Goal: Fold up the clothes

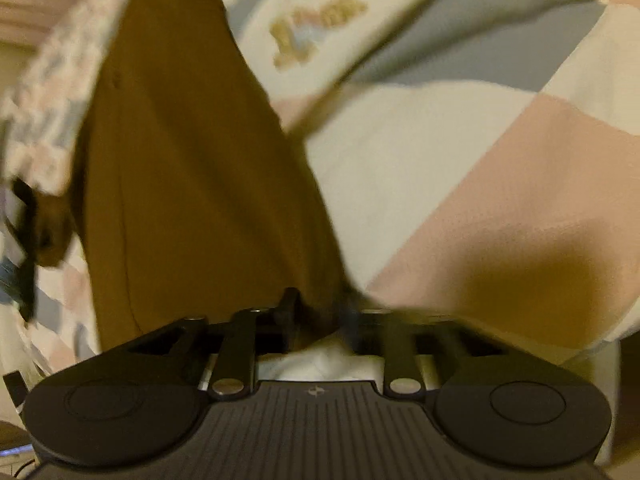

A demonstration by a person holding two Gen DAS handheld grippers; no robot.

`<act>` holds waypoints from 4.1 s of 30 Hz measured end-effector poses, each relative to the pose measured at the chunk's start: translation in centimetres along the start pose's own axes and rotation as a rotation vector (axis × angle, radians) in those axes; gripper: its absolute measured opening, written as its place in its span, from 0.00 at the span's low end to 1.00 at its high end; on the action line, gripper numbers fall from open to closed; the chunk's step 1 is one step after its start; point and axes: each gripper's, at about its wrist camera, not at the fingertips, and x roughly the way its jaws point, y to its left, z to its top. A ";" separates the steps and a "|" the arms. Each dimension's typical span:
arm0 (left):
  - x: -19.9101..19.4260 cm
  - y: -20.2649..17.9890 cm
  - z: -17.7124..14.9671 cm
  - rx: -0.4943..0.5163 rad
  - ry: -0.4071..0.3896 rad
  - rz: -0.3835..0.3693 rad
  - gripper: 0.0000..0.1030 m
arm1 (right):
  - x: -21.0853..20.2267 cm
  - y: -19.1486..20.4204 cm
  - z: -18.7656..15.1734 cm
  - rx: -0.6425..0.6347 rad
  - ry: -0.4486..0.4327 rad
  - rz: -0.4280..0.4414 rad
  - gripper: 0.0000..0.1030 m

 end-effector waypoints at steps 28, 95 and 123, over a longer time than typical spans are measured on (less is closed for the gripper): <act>-7.1 -15.4 10.3 -0.265 -0.137 -0.035 0.41 | 8.1 13.7 47.6 -0.760 -0.194 -0.174 0.06; -4.6 4.9 28.8 0.296 -0.686 0.423 0.07 | -1.3 8.9 9.3 0.409 -0.216 -0.248 0.94; -1.6 15.9 21.3 0.197 -0.328 0.130 0.33 | 0.6 13.0 6.4 0.274 -0.147 -0.206 0.97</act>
